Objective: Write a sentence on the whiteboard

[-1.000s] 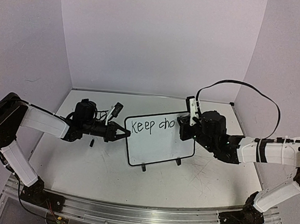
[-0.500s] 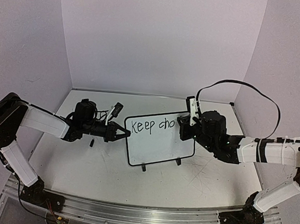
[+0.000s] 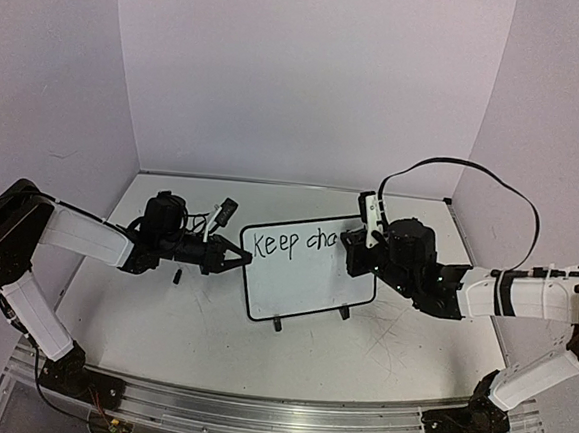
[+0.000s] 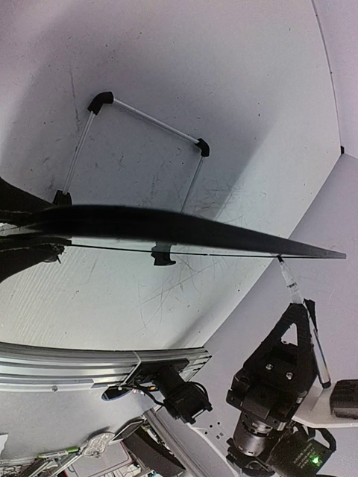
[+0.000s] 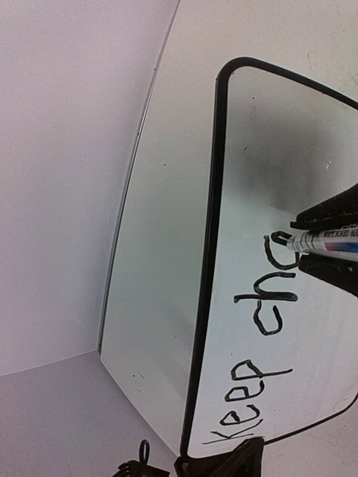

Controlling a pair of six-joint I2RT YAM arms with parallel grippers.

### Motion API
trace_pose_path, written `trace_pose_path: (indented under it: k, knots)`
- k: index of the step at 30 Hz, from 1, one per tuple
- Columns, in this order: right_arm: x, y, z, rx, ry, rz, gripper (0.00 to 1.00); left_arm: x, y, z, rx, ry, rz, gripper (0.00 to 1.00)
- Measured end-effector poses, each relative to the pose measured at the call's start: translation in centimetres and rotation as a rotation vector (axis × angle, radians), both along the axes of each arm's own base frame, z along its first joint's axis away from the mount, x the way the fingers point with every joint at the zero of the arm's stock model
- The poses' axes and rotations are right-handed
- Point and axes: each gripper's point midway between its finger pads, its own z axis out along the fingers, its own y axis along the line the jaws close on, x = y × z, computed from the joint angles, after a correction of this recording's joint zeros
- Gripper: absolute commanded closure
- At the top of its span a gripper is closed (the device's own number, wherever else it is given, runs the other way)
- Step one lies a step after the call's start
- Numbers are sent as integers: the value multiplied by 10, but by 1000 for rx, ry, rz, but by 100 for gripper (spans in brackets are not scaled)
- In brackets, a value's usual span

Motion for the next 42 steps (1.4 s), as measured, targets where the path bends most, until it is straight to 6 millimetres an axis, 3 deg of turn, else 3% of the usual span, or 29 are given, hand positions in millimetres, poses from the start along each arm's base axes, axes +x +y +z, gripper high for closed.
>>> trace_pose_path:
  k: [17, 22, 26, 42]
  knots:
    - [-6, -10, -7, -19, 15, -17, 100, -1, 0, 0, 0, -1, -3, 100]
    - [-15, -20, 15, 31, -33, -1, 100, -1, 0, 0, 0, -2, -3, 100]
    - [-11, -21, 31, 74, -71, -3, 100, -1, -1, 0, 0, -3, -4, 100]
    - [1, -24, 17, 30, -59, -49, 100, -1, -1, 0, 0, -4, -4, 100]
